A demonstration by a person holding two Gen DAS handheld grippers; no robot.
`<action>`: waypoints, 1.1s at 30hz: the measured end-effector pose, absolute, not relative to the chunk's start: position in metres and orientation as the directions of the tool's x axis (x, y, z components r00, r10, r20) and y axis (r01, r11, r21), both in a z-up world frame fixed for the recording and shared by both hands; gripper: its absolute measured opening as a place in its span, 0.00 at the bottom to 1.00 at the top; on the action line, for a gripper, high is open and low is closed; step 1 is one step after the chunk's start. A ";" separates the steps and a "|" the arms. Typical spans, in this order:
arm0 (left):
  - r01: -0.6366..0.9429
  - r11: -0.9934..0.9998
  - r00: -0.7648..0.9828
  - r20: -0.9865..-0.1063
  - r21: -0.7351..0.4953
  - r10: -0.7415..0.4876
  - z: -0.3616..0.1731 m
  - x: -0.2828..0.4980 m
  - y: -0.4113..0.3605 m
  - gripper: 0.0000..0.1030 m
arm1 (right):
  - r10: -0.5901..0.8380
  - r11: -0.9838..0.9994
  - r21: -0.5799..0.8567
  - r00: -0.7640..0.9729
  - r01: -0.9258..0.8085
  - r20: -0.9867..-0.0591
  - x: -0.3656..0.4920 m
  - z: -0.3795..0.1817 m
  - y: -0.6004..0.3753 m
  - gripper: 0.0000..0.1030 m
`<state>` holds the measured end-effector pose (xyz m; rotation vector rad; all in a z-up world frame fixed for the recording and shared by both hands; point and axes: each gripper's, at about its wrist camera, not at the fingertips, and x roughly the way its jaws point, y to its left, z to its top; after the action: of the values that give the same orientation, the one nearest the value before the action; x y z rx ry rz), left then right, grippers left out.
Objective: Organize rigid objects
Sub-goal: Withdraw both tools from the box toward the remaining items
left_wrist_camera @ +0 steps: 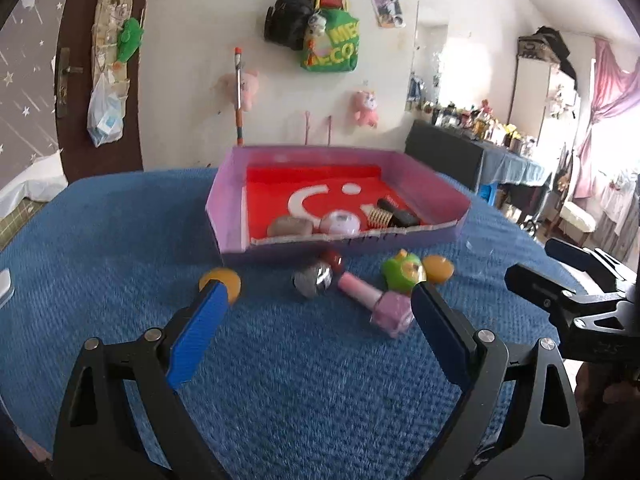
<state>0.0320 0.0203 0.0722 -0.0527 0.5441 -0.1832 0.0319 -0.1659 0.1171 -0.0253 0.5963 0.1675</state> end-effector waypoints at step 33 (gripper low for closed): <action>0.089 0.994 0.780 -0.617 -0.060 -0.107 0.052 0.064 0.044 0.91 | 0.107 0.993 0.039 0.749 -0.107 -0.654 0.056 0.068 -0.178 1.00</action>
<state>0.0640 0.0437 0.0519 -0.0280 0.6682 -0.1064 0.0562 -0.1785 0.0685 -0.0009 0.7153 0.1171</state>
